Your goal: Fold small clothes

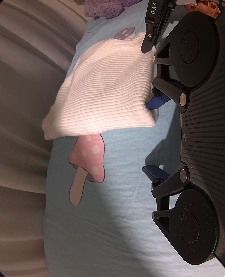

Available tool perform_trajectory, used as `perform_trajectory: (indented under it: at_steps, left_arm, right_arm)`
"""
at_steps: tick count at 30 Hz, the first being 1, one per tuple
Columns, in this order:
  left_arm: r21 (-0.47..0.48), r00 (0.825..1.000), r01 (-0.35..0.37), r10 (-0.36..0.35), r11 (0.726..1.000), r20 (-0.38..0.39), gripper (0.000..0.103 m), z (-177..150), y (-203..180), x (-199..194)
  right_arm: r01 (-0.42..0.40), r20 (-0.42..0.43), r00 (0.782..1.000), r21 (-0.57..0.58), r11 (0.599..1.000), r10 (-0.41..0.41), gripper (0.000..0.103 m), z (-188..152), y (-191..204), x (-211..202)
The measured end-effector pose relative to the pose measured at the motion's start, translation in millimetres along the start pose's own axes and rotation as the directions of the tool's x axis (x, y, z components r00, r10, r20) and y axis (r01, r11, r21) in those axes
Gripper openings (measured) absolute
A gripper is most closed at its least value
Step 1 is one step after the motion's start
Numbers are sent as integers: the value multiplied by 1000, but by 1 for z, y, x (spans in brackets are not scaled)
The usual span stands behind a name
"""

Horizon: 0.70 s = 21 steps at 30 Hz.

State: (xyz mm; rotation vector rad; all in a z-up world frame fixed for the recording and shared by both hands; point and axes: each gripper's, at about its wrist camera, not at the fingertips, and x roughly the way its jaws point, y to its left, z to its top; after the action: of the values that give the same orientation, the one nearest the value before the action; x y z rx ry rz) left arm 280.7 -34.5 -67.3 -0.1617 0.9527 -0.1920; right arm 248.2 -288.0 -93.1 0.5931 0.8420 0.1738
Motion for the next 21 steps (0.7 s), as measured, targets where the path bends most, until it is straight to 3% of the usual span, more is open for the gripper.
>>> perform_trajectory:
  at_steps: [2, 6, 10, 11, 13, 16, 19, 21]
  left_arm:
    - [32, 1000, -1, 1, 999, -4, 77, 0, -7, 1]
    - [66, 994, 110, -110, 992, -6, 76, -2, -16, -7]
    - [12, 976, 211, -211, 977, 44, 77, 10, -8, -29]
    - [-5, 972, 225, -224, 974, 68, 77, 14, -4, -34]
    - [-33, 973, 212, -208, 977, 100, 77, 25, 2, -35]
    - [-49, 979, 187, -182, 981, 90, 74, 33, 1, -20]
    - [-55, 986, 161, -159, 985, 41, 67, 33, -5, 0]
    - [-61, 987, 160, -159, 985, 13, 65, 29, -6, 10]
  right_arm:
    - [-13, 4, 1000, 23, 1000, 13, 7, 0, -5, 1]
    - [-14, -10, 1000, 17, 1000, 14, 6, 3, -6, 1]
    - [2, -28, 1000, -7, 1000, -2, 9, 4, -1, -7]
    - [13, -14, 1000, -22, 1000, -13, 15, 4, 2, -13]
    - [31, 23, 999, -61, 998, -30, 18, 6, 11, -26]
    - [66, 109, 993, -148, 987, -50, 18, 11, 33, -41]
    - [123, 204, 976, -235, 964, -74, 18, 11, 53, -41]
    - [111, 220, 974, -264, 958, -53, 18, 13, 61, -34]
